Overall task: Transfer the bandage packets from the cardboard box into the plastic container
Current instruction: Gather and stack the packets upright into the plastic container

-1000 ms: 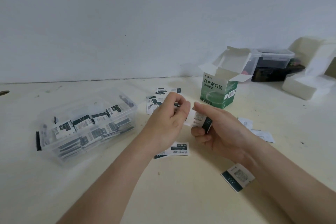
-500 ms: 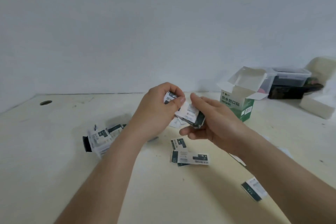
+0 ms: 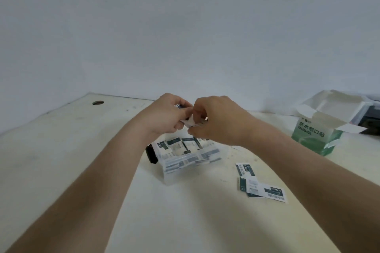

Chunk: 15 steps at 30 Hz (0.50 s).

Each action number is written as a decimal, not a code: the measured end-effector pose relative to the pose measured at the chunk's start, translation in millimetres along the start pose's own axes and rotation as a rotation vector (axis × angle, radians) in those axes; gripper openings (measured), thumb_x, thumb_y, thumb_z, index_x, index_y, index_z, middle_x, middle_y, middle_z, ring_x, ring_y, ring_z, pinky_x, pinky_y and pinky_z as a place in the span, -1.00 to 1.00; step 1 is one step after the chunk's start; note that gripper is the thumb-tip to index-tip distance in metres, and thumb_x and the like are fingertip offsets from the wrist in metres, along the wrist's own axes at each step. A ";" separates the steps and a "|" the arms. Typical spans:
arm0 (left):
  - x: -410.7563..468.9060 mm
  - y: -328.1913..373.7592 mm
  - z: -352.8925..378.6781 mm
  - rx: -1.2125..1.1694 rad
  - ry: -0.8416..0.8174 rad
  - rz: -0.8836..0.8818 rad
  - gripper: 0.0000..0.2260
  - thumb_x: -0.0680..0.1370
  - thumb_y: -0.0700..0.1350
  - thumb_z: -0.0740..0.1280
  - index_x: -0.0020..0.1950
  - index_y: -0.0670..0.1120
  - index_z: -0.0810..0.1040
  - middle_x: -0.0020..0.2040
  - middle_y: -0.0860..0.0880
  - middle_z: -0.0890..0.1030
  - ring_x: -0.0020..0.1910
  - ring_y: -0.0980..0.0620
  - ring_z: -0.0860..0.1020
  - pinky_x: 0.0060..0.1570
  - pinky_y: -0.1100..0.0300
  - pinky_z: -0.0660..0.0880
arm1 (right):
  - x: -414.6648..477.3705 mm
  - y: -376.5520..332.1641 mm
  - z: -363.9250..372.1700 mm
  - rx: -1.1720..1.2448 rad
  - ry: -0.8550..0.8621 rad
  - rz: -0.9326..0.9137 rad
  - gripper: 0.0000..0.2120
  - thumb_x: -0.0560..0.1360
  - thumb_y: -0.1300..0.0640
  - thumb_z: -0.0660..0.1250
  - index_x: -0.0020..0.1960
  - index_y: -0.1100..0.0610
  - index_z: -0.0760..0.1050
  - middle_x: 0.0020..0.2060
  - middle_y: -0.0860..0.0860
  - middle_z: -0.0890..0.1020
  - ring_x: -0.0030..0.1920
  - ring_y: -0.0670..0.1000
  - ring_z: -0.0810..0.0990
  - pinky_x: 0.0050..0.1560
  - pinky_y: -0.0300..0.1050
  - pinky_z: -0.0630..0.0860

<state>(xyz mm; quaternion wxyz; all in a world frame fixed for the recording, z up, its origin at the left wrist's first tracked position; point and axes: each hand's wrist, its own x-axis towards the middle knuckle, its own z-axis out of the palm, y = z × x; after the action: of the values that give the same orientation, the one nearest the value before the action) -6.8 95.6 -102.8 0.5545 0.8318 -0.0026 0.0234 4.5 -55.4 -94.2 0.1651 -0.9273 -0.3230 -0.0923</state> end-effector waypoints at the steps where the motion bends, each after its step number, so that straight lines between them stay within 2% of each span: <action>1: 0.0 -5.8 -3.7 0.012 -0.005 -0.007 -0.89 0.59 -0.17 0.31 0.04 -0.20 0.57 -0.32 -0.07 0.51 -0.50 0.10 0.30 -0.58 0.36 0.22 | 6.6 -3.4 4.2 0.011 -0.041 0.015 -0.84 0.40 0.04 0.43 -0.16 0.06 0.47 -0.16 -0.01 0.61 -0.16 0.03 0.55 -0.26 -0.20 0.40; 6: 6.4 -27.6 -15.1 0.182 0.048 0.016 -0.85 0.60 -0.15 0.25 0.07 -0.16 0.59 -0.28 -0.04 0.55 -0.50 0.11 0.38 -0.49 0.30 0.31 | 29.0 -15.3 23.2 0.033 -0.156 0.082 -0.88 0.36 0.10 0.43 -0.17 0.12 0.55 -0.20 0.04 0.68 -0.20 0.03 0.63 -0.31 -0.20 0.47; 10: 10.9 -40.3 -20.9 0.491 0.192 0.069 -0.76 0.62 -0.05 0.20 0.24 -0.05 0.52 0.06 -0.02 0.59 -0.10 -0.02 0.54 -0.08 0.16 0.45 | 39.3 -12.6 35.8 0.109 -0.243 0.194 -0.85 0.34 0.08 0.45 -0.19 0.15 0.57 -0.26 0.05 0.69 -0.29 0.00 0.61 -0.27 -0.17 0.52; 11: 8.4 -41.3 -22.6 0.548 0.237 0.084 -0.76 0.61 -0.05 0.20 0.24 -0.01 0.50 0.08 0.01 0.59 -0.08 -0.02 0.55 -0.07 0.16 0.44 | 40.3 -9.6 37.5 0.108 -0.265 0.220 -0.84 0.34 0.07 0.45 -0.19 0.15 0.57 -0.28 0.04 0.68 -0.31 -0.02 0.57 -0.28 -0.18 0.50; 13: 1.7 -46.0 -28.5 0.609 0.272 0.138 -0.81 0.56 -0.11 0.22 0.11 0.08 0.56 0.00 0.09 0.61 -0.21 0.09 0.54 -0.19 0.21 0.40 | 42.7 -5.5 43.4 0.075 -0.313 0.256 -0.80 0.35 0.04 0.46 -0.17 0.17 0.59 -0.31 0.01 0.62 -0.34 -0.03 0.52 -0.30 -0.19 0.46; 15: -6.9 -48.3 -32.6 0.685 0.188 0.162 -0.81 0.51 -0.12 0.24 -0.07 0.12 0.62 -0.10 0.13 0.63 -0.31 0.22 0.50 -0.29 0.27 0.37 | 44.6 -3.0 50.7 0.041 -0.358 0.277 -0.72 0.34 0.01 0.46 -0.13 0.23 0.60 -0.33 0.02 0.59 -0.34 0.00 0.50 -0.29 -0.17 0.44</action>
<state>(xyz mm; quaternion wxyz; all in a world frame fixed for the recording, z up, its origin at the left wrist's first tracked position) -13.4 144.1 -135.1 0.2381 0.9606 -0.0094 0.1430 40.5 -9.2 -128.1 0.1349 -0.9608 -0.2186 0.1039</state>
